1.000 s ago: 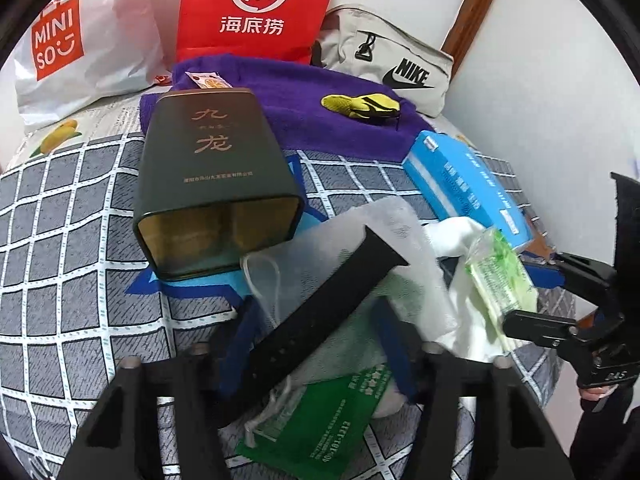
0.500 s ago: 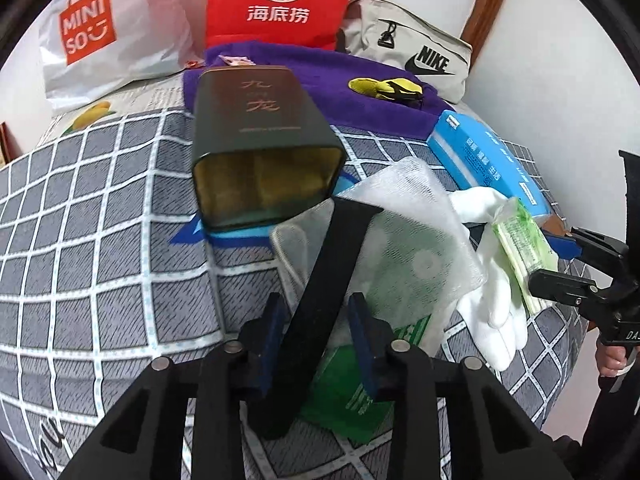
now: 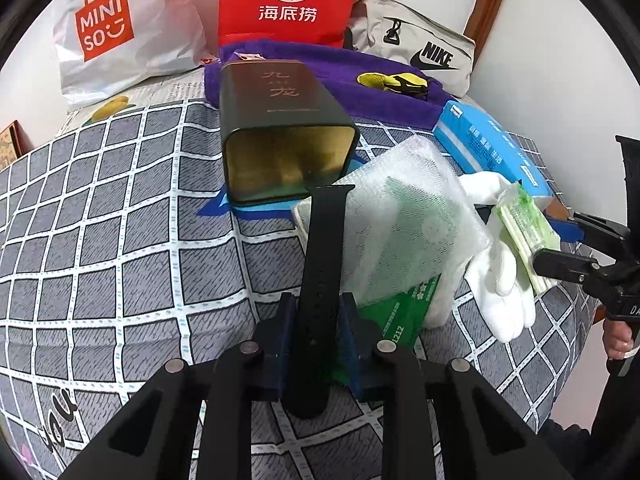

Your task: Organize soft objects

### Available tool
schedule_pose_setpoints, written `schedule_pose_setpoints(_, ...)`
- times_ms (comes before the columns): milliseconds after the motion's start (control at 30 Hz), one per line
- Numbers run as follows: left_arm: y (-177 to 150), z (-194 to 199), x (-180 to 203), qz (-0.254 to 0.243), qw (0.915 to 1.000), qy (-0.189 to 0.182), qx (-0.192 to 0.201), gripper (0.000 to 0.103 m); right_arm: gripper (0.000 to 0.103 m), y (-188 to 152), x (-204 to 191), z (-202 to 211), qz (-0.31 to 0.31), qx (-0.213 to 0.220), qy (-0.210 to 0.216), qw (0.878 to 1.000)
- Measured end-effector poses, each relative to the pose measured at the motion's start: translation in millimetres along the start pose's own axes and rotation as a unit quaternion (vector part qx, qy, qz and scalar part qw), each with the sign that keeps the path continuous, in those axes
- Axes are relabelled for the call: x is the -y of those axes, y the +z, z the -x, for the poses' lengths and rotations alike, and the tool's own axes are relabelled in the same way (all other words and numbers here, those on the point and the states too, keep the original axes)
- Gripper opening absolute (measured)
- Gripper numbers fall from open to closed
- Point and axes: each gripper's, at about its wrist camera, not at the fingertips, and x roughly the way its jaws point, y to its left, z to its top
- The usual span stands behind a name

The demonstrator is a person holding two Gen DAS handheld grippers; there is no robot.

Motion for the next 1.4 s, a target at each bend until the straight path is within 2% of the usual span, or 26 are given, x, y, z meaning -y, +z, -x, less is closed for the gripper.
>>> schedule_pose_setpoints(200, 7, -8, 8, -0.012, 0.9997, 0.02, 0.006, 0.022, 0.058, -1, -1, -3, 0.003, -0.005, -0.002, 1.0)
schedule_pose_setpoints(467, 13, -13, 13, -0.025, 0.9993, 0.026, 0.007, 0.02, 0.058, 0, 2, 0, -0.002, 0.0, 0.0, 1.0)
schedule_pose_setpoints(633, 16, -1, 10, -0.006, 0.9996, 0.021, 0.017, 0.02, 0.057, 1, -3, 13, 0.01, 0.015, -0.002, 1.0)
schedule_pose_setpoints(800, 21, 15, 11, -0.003, 0.9991, 0.032, 0.028, 0.02, 0.057, 5, -2, 23, 0.011, 0.028, -0.002, 1.0)
schedule_pose_setpoints(1100, 28, 42, 13, 0.016, 0.9982, 0.02, 0.054, 0.02, 0.057, 14, 6, 42, 0.007, 0.046, -0.005, 0.999)
schedule_pose_setpoints(1300, 30, 43, 15, 0.019, 0.9982, 0.023, 0.051, 0.02, 0.057, 12, 14, 43, -0.001, 0.034, -0.006, 0.999)
schedule_pose_setpoints(1400, 30, 40, 16, 0.017, 0.9985, 0.023, 0.046, 0.02, 0.057, 3, 14, 33, 0.008, 0.006, -0.004, 1.0)
